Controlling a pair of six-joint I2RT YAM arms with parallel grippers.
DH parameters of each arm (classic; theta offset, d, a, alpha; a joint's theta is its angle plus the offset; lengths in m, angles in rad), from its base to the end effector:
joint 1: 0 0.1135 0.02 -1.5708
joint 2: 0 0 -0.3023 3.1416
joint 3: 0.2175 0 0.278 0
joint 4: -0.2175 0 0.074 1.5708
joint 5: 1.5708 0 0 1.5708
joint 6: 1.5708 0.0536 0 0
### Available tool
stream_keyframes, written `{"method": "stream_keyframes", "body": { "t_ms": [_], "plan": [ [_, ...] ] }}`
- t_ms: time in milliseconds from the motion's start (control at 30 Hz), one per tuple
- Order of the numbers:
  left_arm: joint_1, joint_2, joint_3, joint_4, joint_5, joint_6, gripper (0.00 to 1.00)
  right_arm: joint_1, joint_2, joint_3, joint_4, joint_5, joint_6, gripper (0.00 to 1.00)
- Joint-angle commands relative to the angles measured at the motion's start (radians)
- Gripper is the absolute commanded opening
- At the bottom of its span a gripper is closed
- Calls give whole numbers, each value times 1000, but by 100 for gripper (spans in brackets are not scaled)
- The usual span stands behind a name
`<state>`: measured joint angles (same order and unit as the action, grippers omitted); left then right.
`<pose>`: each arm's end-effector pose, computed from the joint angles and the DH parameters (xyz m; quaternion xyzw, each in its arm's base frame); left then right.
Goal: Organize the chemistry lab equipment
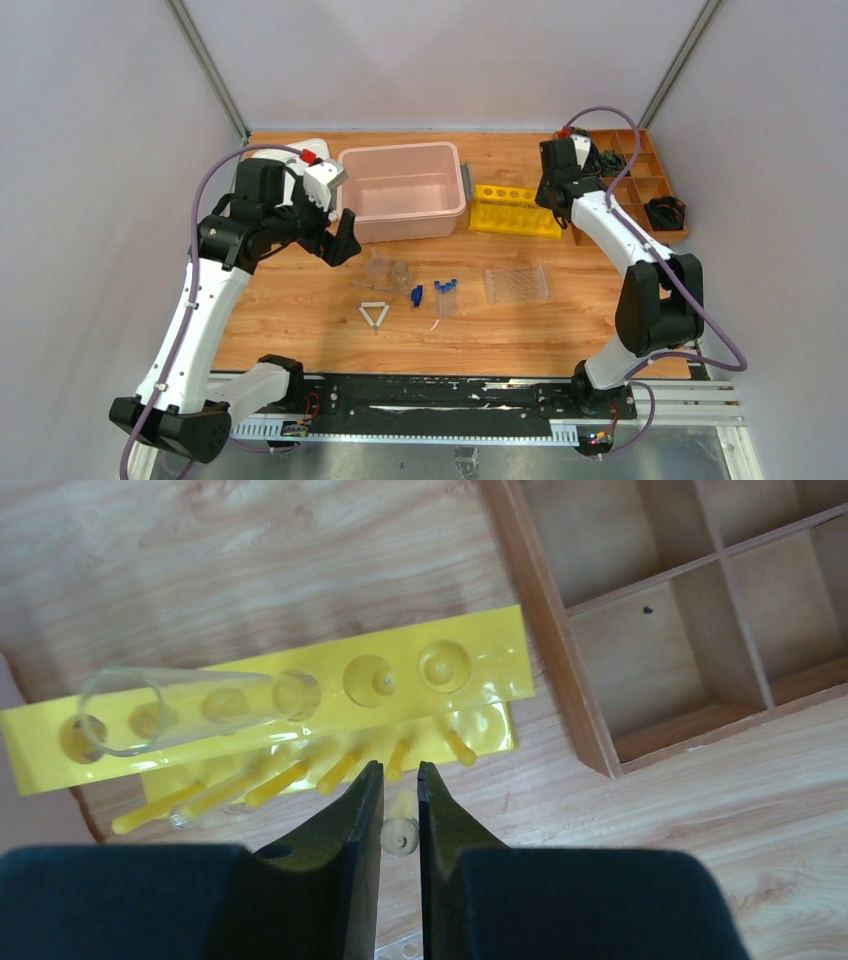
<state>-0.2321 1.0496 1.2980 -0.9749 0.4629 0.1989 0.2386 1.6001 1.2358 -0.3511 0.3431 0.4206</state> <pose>0.1979 -0.0714 0.4195 0.2817 0.8472 -0.2158 0.3953 0.3908 0.0765 0.2934 0.1520 0.8864 -0.0147 0.4370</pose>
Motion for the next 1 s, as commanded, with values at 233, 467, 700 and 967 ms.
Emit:
{"method": "stream_keyframes", "body": {
  "t_ms": [233, 467, 700, 967],
  "plan": [
    [10, 0, 41, 6, 46, 7, 100, -27, -13, 66, 4, 22, -4, 0],
    [11, -3, 31, 6, 60, 11, 100, -27, 11, 65, 11, 24, -9, 0],
    [13, 0, 26, 6, 77, 11, 100, -27, 46, 57, 22, 15, 1, 0],
    [13, -2, 37, 6, 85, 7, 100, -29, 56, 48, 21, -3, 21, 0]
  ]
}}
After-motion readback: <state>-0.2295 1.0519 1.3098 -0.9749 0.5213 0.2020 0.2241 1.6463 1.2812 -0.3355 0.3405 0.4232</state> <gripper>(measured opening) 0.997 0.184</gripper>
